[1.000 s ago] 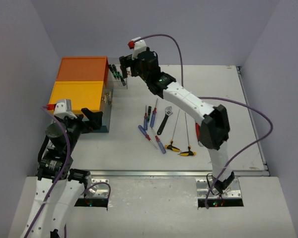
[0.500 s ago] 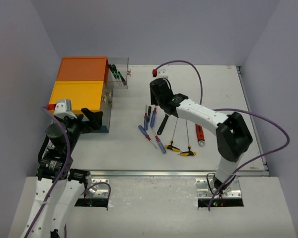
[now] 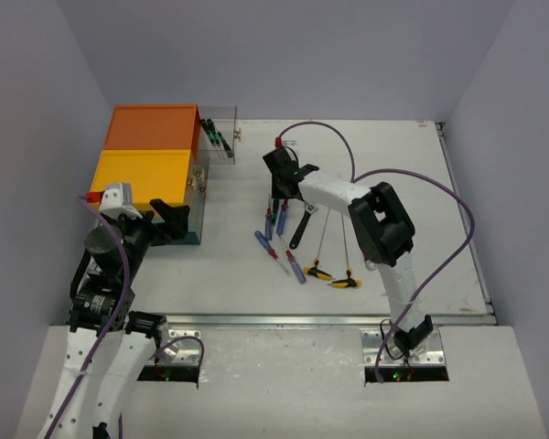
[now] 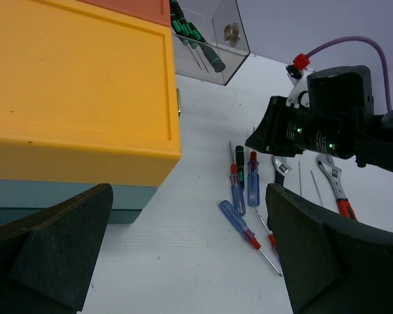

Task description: Sort the tools into containers

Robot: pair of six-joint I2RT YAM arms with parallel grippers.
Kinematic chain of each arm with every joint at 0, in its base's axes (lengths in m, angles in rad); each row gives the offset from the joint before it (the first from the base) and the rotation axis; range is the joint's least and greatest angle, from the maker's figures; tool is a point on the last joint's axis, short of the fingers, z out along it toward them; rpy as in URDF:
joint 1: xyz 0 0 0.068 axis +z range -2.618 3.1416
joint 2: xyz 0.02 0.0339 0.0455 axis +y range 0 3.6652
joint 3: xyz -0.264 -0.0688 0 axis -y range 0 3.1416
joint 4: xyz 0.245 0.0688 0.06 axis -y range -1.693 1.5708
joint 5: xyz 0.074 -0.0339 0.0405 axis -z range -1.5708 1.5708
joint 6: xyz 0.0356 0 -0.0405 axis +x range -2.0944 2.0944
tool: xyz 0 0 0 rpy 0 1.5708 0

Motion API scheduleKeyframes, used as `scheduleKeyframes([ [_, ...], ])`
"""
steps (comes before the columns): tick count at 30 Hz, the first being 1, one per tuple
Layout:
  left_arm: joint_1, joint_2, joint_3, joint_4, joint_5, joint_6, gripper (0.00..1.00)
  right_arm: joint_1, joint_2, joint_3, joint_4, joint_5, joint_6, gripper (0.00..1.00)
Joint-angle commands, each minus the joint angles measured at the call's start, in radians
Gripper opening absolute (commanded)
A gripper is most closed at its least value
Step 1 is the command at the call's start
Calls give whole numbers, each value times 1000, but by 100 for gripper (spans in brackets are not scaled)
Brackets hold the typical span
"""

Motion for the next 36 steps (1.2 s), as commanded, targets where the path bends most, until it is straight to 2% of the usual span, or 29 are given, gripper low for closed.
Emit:
scheduleKeyframes([
  [1,-12,15,0,41,3,-5,100,6,21,71,-2,-21,42,29],
  [9,-11,15,0,44,2,-5,100,10,64,114,-49,-22,53,26],
  [19,-11,5,0,44,3,-5,100,14,64,9,-14,-55,110,26],
  [24,-11,5,0,44,3,-5,100,16,79,-2,-36,-24,128,26],
  [28,-11,3,0,44,2,-5,100,15,47,-40,-19,-8,140,12],
  [36,-11,4,-2,45,3,-5,100,16,-105,-74,14,-12,111,8],
])
